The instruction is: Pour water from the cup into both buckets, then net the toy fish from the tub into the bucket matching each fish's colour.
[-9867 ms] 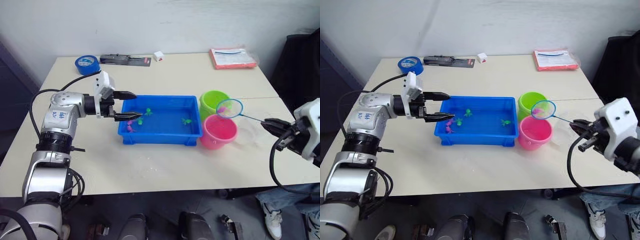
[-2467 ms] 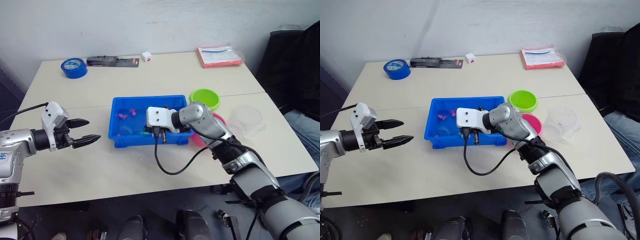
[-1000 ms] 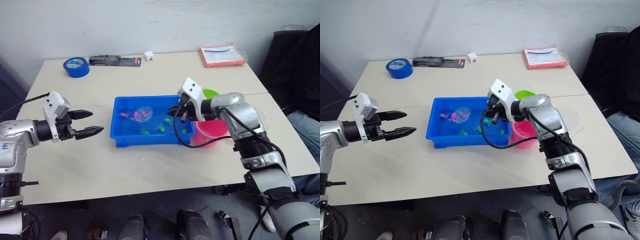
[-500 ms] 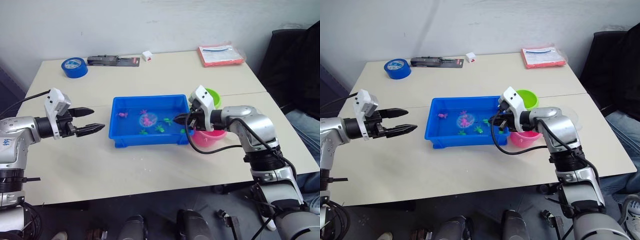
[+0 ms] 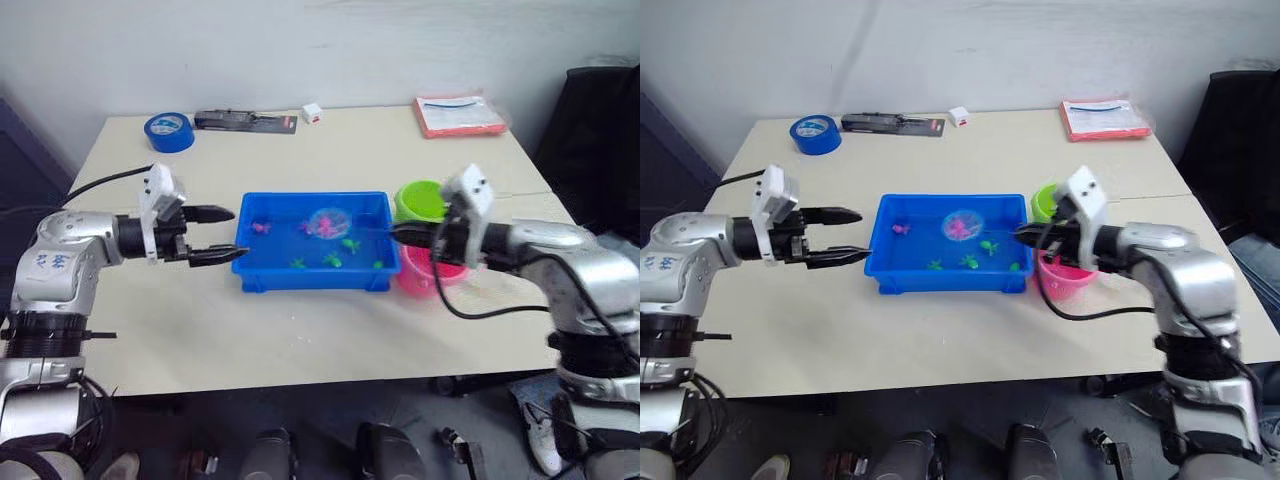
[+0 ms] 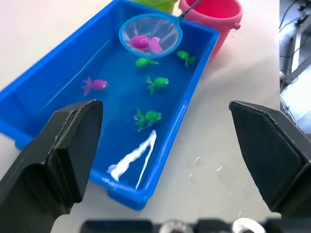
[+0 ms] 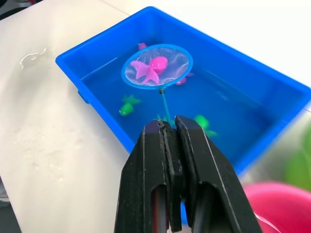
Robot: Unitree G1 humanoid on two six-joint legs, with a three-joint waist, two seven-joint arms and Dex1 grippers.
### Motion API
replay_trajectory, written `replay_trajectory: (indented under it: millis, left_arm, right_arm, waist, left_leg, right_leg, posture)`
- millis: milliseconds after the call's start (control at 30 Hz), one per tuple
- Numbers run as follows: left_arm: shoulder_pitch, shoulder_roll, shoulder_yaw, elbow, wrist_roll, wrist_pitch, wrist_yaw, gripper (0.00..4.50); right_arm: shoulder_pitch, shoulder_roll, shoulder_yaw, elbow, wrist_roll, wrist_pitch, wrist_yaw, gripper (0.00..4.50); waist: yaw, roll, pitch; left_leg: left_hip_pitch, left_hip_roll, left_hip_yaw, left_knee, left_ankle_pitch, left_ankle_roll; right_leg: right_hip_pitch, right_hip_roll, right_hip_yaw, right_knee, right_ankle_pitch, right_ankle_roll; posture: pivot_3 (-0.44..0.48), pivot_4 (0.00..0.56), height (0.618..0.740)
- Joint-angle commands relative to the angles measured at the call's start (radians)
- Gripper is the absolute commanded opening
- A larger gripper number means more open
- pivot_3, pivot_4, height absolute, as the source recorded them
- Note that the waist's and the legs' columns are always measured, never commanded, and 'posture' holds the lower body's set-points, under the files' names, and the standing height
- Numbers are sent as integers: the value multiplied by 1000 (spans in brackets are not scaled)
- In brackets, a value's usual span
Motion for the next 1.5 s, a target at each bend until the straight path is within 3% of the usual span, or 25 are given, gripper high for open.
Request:
replay_trajectory:
  millis: [33,233,467,933,1500]
  left_arm:
    - [-50,-18,-16,37,16,-37,-20,4482]
    - [-132,-62,-54,160,53,-98,-50,4482]
    - [-201,-96,-70,275,91,-155,-85,4482]
    - [-237,-124,-68,361,130,-199,-119,4482]
    - [-220,-132,-58,355,128,-199,-117,4482]
  right_arm:
    - [59,-69,-164,-124,81,48,-16,782]
    - [257,-174,-438,-266,161,142,-45,782]
    - [451,-220,-562,-350,140,133,-108,782]
    - [787,-331,-238,-431,-369,-349,-316,782]
    - [842,-371,-259,-434,-705,-698,-260,782]
  waist:
    - [5,0,0]
    - [11,0,0]
    - [13,0,-1]
    - [15,-1,0]
    - [14,-5,2]
  left_leg:
    - [0,0,1,0,0,0]
    - [0,1,2,0,0,1]
    - [-1,0,2,0,0,2]
    - [-2,-1,2,1,1,3]
    - [-2,0,2,3,1,2]
  right_leg:
    - [0,1,-1,-1,0,1]
    - [0,2,-4,-2,1,1]
    - [0,2,-4,-3,1,2]
    - [0,6,-6,-4,1,3]
    - [0,8,-6,-3,1,3]
  posture:
    - [0,150,737]
    - [0,150,737]
    - [0,150,737]
    - [0,150,737]
    - [0,150,737]
